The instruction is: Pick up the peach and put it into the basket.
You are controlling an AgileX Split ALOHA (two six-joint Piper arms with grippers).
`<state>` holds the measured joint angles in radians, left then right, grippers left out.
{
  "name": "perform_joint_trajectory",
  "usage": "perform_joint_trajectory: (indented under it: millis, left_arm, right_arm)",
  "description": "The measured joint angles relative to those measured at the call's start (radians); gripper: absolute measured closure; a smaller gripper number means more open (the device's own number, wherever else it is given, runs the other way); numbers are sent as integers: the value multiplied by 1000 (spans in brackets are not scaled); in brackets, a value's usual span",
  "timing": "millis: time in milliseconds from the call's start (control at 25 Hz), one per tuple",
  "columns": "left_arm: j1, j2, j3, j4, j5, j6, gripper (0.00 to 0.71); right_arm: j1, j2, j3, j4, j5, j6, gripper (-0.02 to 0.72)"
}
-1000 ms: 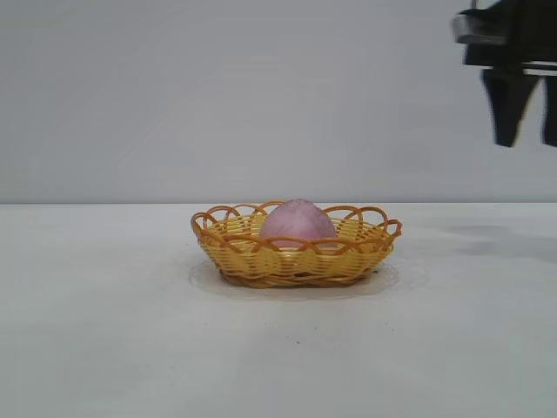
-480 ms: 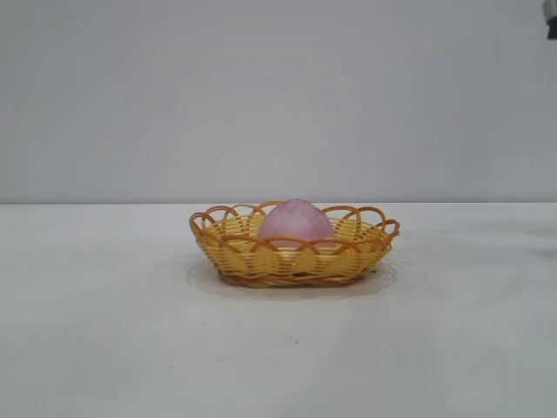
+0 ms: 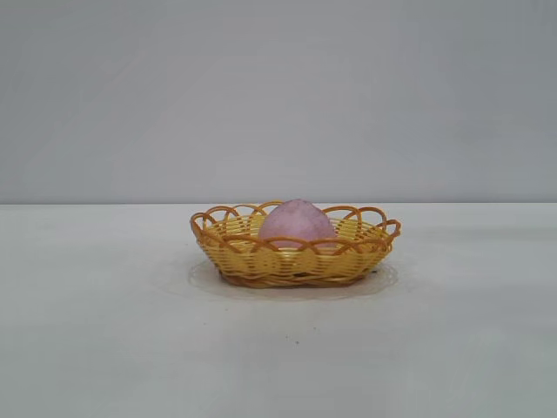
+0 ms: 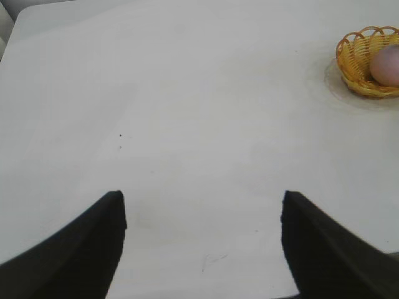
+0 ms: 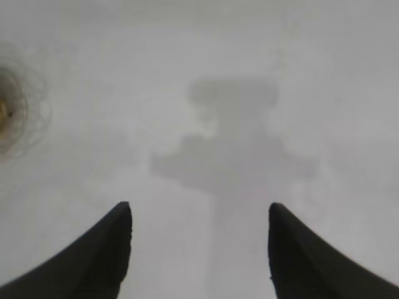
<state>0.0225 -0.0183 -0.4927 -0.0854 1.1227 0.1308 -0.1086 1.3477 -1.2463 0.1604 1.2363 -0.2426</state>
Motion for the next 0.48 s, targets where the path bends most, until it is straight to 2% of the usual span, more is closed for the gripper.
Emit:
perform_joint_trajectory:
  millis: [280,480]
  left_arm:
    - [0,0,0,0,0,0,196]
    - [0,0,0,0,0,0,196]
  right_arm:
    - [0,-361,232,-2,10,0,297]
    - [0,-626,382,-27,18,0,297]
